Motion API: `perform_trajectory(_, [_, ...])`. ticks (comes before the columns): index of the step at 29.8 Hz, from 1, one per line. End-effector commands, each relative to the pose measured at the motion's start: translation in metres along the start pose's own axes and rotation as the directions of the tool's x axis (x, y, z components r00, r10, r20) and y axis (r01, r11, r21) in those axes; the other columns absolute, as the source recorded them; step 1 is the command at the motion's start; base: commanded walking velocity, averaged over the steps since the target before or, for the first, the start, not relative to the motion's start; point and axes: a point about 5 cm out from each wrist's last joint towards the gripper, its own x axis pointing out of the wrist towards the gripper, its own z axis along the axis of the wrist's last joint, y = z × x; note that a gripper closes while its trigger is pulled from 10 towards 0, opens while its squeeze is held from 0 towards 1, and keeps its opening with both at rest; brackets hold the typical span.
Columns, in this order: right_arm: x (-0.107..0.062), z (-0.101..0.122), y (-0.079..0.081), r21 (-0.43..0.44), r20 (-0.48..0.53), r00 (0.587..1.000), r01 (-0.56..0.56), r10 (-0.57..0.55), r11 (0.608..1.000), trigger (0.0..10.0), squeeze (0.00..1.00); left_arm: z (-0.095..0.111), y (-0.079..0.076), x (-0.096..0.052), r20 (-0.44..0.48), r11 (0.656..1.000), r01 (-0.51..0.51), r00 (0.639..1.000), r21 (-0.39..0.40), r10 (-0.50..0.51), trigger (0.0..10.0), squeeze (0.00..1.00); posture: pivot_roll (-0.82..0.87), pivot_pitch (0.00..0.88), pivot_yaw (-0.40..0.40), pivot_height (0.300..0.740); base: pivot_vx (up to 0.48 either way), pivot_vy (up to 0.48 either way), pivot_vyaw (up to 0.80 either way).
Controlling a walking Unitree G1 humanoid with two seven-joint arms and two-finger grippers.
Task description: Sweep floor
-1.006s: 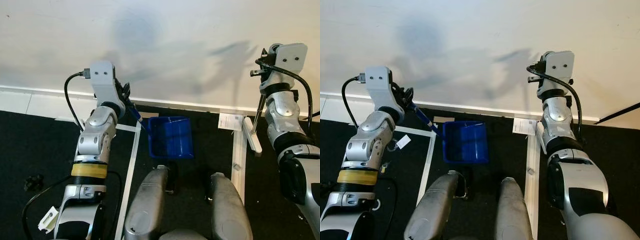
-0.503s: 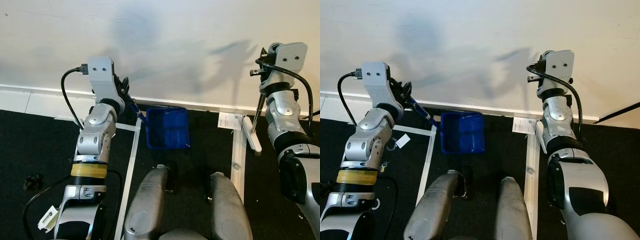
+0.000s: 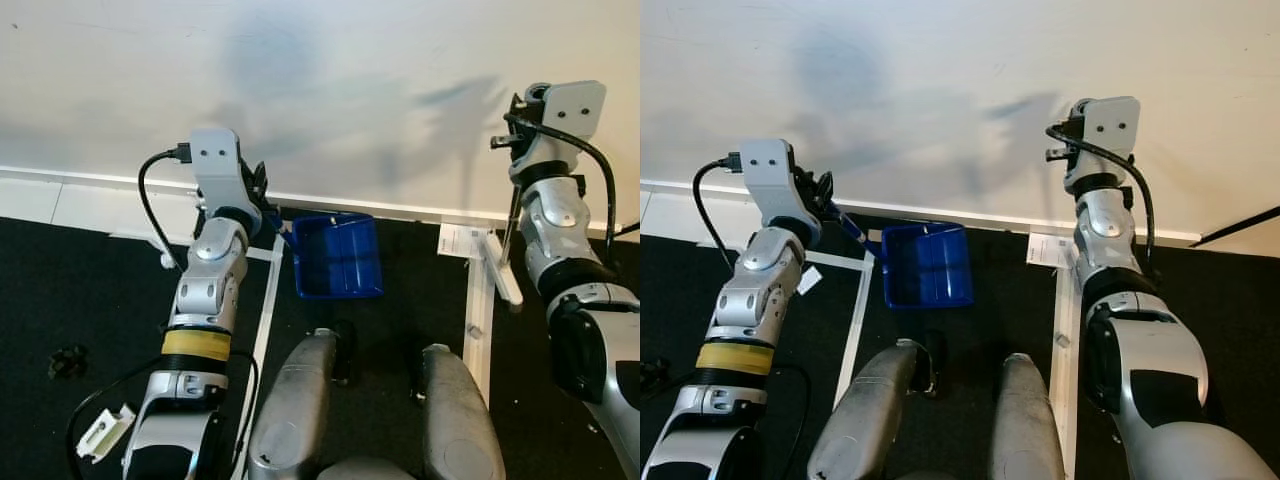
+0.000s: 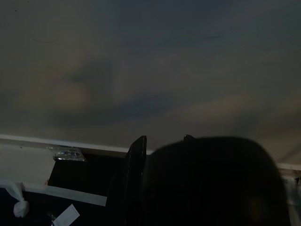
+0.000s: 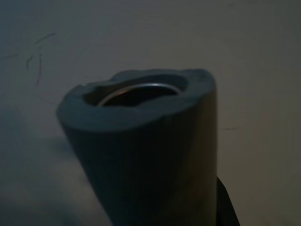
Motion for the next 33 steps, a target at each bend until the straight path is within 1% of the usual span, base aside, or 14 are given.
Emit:
perform_trajectory(1, [-0.002, -0.008, 0.012, 0.071, -0.033, 0.999, -0.021, 0.023, 0.997, 10.0, 0.00, -0.018, -0.007, -0.006, -0.060, 0.998, 0.037, 0.997, -0.047, -0.039, 10.0, 0.00, 0.16, 0.385, 0.148, 0.740, 0.000, 0.000, 0.00])
perform_trajectory(5, [0.001, -0.004, 0.039, 0.118, -0.006, 0.996, -0.092, 0.093, 0.989, 10.0, 0.00, -0.017, -0.009, -0.007, -0.053, 0.996, 0.057, 0.997, -0.066, -0.060, 10.0, 0.00, 0.16, 0.386, 0.145, 0.740, 0.000, 0.000, 0.00])
perform_trajectory(9, [0.002, -0.002, 0.054, 0.151, 0.006, 0.991, -0.136, 0.137, 0.979, 10.0, 0.00, -0.017, -0.010, -0.008, -0.052, 0.995, 0.071, 0.996, -0.072, -0.075, 10.0, 0.00, 0.17, 0.385, 0.144, 0.740, 0.000, 0.000, 0.00])
perform_trajectory(12, [0.002, 0.000, 0.063, 0.168, 0.011, 0.986, -0.166, 0.167, 0.972, 10.0, 0.00, -0.016, -0.012, -0.009, -0.049, 0.994, 0.083, 0.995, -0.076, -0.087, 10.0, 0.00, 0.17, 0.387, 0.142, 0.740, 0.000, 0.000, 0.00])
perform_trajectory(15, [0.003, 0.002, 0.069, 0.166, 0.019, 0.982, -0.186, 0.186, 0.968, 10.0, 0.00, -0.015, -0.012, -0.010, -0.048, 0.993, 0.087, 0.995, -0.078, -0.091, 10.0, 0.00, 0.18, 0.388, 0.141, 0.740, 0.000, 0.000, 0.00])
perform_trajectory(20, [0.009, 0.013, 0.079, 0.169, 0.065, 0.966, -0.258, 0.250, 0.951, 10.0, 0.00, -0.016, -0.013, -0.012, -0.049, 0.992, 0.094, 0.994, -0.083, -0.099, 10.0, 0.00, 0.17, 0.388, 0.140, 0.740, 0.000, 0.000, 0.00])
perform_trajectory(21, [0.009, 0.015, 0.082, 0.193, 0.071, 0.959, -0.284, 0.275, 0.939, 10.0, 0.00, -0.016, -0.013, -0.012, -0.049, 0.992, 0.095, 0.994, -0.084, -0.100, 10.0, 0.00, 0.16, 0.386, 0.138, 0.740, 0.000, 0.000, 0.00])
perform_trajectory(22, [0.009, 0.015, 0.082, 0.193, 0.071, 0.959, -0.284, 0.275, 0.939, 10.0, 0.00, -0.016, -0.013, -0.012, -0.049, 0.992, 0.095, 0.994, -0.084, -0.100, 10.0, 0.00, 0.16, 0.386, 0.138, 0.740, 0.000, 0.000, 0.00])
perform_trajectory(23, [0.010, 0.017, 0.085, 0.217, 0.079, 0.952, -0.307, 0.297, 0.927, 10.0, 0.00, -0.016, -0.013, -0.012, -0.050, 0.992, 0.097, 0.994, -0.085, -0.101, 10.0, 0.00, 0.16, 0.385, 0.138, 0.740, 0.000, 0.000, 0.00])
perform_trajectory(24, [0.011, 0.020, 0.091, 0.259, 0.097, 0.941, -0.339, 0.325, 0.904, 10.0, 0.00, -0.016, -0.014, -0.011, -0.050, 0.991, 0.101, 0.993, -0.087, -0.105, 10.0, 0.00, 0.15, 0.384, 0.138, 0.740, 0.000, 0.000, 0.00])
perform_trajectory(26, [0.011, 0.021, 0.093, 0.273, 0.103, 0.938, -0.346, 0.330, 0.898, 10.0, 0.00, -0.016, -0.015, -0.011, -0.050, 0.991, 0.102, 0.993, -0.087, -0.107, 10.0, 0.00, 0.15, 0.384, 0.138, 0.740, 0.000, 0.000, 0.00])
perform_trajectory(28, [0.011, 0.023, 0.100, 0.311, 0.117, 0.936, -0.352, 0.332, 0.883, 10.0, 0.00, -0.015, -0.017, -0.011, -0.048, 0.990, 0.107, 0.993, -0.090, -0.112, 10.0, 0.00, 0.16, 0.382, 0.138, 0.740, 0.000, 0.000, 0.00])
perform_trajectory(31, [0.011, 0.022, 0.102, 0.335, 0.118, 0.937, -0.348, 0.327, 0.876, 10.0, 0.00, -0.015, -0.017, -0.010, -0.048, 0.990, 0.109, 0.992, -0.091, -0.113, 10.0, 0.00, 0.16, 0.380, 0.138, 0.740, 0.000, 0.000, 0.00])
perform_trajectory(33, [0.010, 0.023, 0.108, 0.383, 0.130, 0.932, -0.361, 0.338, 0.850, 10.0, 0.00, -0.014, -0.016, -0.010, -0.048, 0.990, 0.109, 0.992, -0.091, -0.114, 10.0, 0.00, 0.16, 0.378, 0.137, 0.740, 0.000, 0.000, 0.00])
